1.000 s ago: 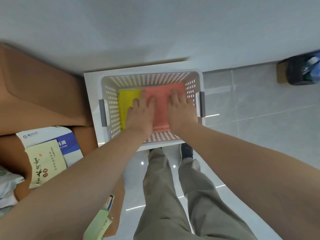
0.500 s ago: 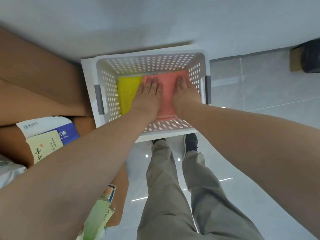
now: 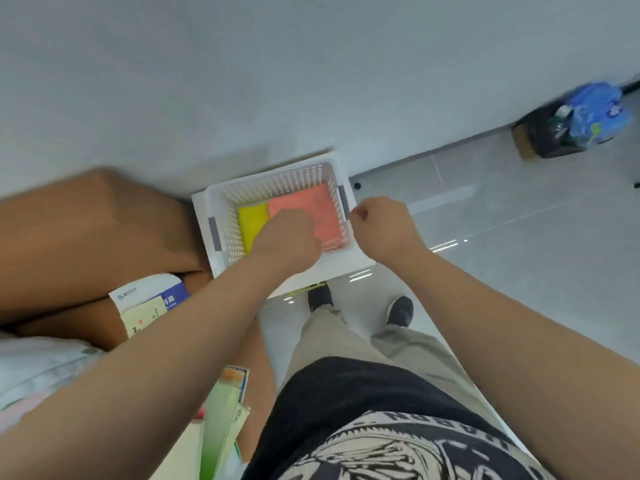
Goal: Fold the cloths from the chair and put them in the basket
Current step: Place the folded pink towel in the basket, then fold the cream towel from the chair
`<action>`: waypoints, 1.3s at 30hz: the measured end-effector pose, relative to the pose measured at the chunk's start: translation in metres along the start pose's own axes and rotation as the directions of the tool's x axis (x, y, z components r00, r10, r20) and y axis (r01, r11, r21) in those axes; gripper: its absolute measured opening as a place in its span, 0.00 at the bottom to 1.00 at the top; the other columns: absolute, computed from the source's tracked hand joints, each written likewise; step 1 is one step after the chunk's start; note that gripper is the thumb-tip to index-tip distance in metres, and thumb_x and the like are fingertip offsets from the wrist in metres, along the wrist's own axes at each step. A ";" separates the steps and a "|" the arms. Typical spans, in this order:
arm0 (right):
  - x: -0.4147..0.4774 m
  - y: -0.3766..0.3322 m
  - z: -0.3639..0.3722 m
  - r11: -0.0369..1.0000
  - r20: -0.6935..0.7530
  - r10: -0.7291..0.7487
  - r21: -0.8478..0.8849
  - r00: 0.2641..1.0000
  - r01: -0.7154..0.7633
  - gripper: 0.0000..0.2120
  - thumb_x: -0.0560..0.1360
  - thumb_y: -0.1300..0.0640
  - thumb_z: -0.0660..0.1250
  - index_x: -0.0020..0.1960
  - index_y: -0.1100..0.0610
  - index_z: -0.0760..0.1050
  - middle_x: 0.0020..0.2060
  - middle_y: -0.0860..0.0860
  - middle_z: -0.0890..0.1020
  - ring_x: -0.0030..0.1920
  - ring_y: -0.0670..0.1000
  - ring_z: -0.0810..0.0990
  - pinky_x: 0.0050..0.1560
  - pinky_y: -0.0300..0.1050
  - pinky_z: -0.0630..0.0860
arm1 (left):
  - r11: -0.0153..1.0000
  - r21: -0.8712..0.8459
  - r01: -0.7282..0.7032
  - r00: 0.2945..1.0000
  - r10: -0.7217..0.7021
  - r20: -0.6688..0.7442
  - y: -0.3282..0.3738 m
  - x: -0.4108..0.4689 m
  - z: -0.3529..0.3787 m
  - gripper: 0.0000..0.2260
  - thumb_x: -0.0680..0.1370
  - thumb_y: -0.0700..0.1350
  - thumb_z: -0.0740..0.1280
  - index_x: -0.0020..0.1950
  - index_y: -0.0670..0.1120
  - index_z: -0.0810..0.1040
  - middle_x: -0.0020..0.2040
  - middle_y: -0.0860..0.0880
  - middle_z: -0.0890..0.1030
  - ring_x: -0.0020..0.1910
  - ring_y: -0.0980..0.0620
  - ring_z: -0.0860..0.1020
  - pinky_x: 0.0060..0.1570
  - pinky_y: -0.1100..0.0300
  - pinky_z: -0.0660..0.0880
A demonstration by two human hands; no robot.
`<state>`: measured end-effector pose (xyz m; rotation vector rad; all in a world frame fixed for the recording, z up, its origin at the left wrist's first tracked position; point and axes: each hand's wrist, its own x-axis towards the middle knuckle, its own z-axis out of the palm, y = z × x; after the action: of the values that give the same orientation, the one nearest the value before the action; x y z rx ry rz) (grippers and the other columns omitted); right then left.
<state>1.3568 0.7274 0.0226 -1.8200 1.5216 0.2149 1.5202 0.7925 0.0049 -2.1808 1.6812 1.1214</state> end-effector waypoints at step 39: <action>-0.171 0.777 -0.605 0.820 -0.576 0.509 0.551 0.640 -0.156 0.24 0.85 0.44 0.55 0.41 0.58 0.78 0.36 0.51 0.83 0.39 0.52 0.83 0.47 0.53 0.81 | 0.759 -0.171 -0.628 0.778 0.622 -0.094 1.016 0.111 0.079 0.06 0.81 0.48 0.68 0.45 0.50 0.79 0.32 0.52 0.84 0.28 0.59 0.79 0.32 0.59 0.76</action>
<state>0.4118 0.4657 0.2164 -1.2374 2.2183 -0.7180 0.5922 0.3952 0.1833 -1.7511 2.5208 1.4494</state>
